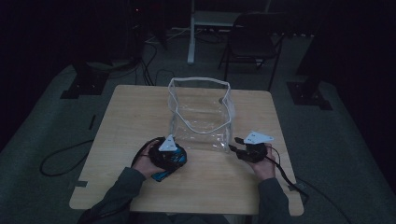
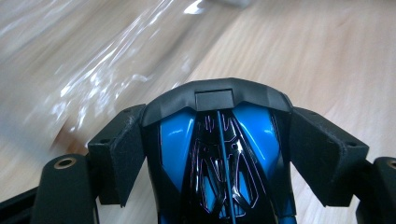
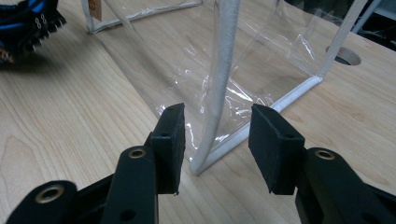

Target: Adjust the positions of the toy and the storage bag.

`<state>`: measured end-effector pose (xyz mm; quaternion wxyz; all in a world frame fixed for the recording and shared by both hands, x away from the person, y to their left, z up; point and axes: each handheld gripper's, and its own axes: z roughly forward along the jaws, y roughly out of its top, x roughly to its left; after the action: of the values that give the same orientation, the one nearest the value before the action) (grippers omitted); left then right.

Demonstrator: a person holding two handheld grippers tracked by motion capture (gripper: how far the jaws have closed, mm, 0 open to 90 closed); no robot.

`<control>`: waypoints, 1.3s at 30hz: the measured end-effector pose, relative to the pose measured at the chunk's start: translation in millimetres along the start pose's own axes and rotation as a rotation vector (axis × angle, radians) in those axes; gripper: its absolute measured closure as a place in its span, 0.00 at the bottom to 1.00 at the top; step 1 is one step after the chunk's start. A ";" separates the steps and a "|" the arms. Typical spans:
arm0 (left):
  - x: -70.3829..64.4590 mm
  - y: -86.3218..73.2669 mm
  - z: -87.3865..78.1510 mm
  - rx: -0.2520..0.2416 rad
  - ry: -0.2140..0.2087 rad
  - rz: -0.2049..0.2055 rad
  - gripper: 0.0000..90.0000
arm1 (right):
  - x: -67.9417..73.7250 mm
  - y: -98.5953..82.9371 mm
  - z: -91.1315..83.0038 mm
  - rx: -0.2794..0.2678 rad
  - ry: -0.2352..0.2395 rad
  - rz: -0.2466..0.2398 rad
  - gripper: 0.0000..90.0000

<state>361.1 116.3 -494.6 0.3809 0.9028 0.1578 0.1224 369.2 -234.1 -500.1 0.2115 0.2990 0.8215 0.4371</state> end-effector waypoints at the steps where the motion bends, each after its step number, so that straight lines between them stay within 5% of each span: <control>1: -1.8 5.4 3.9 -0.006 -0.018 0.020 0.26 | -0.1 -0.1 -0.3 0.000 0.000 0.001 0.62; 6: -10.0 27.5 26.0 -0.009 -0.108 0.099 0.26 | -1.7 -2.5 -1.7 -0.001 0.001 0.012 0.62; 11: -19.6 38.5 43.7 -0.010 -0.154 0.120 0.26 | -3.0 -3.4 -2.6 -0.003 0.002 0.014 0.62; 23: -34.9 36.6 67.7 0.046 -0.226 0.165 0.26 | -2.5 -4.5 -0.7 0.007 0.009 0.011 0.62; 33: -33.4 40.1 53.5 -0.001 -0.165 0.150 0.16 | -2.3 -5.3 0.0 0.018 0.020 0.006 0.60; 36: -29.8 37.4 33.2 -0.062 -0.143 0.076 0.16 | -1.5 -5.1 -2.1 0.017 0.019 0.010 0.58; 38: -29.8 37.4 33.2 -0.062 -0.143 0.076 0.17 | -1.9 -5.5 -2.8 0.017 0.018 0.011 0.58; 39: -25.7 31.0 21.8 -0.097 -0.117 0.030 0.18 | -2.6 -6.1 -3.7 0.019 0.019 0.014 0.57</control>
<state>350.8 72.0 -489.5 0.4309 0.8911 0.1155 0.0826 367.0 -240.7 -503.1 0.1978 0.3027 0.8254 0.4335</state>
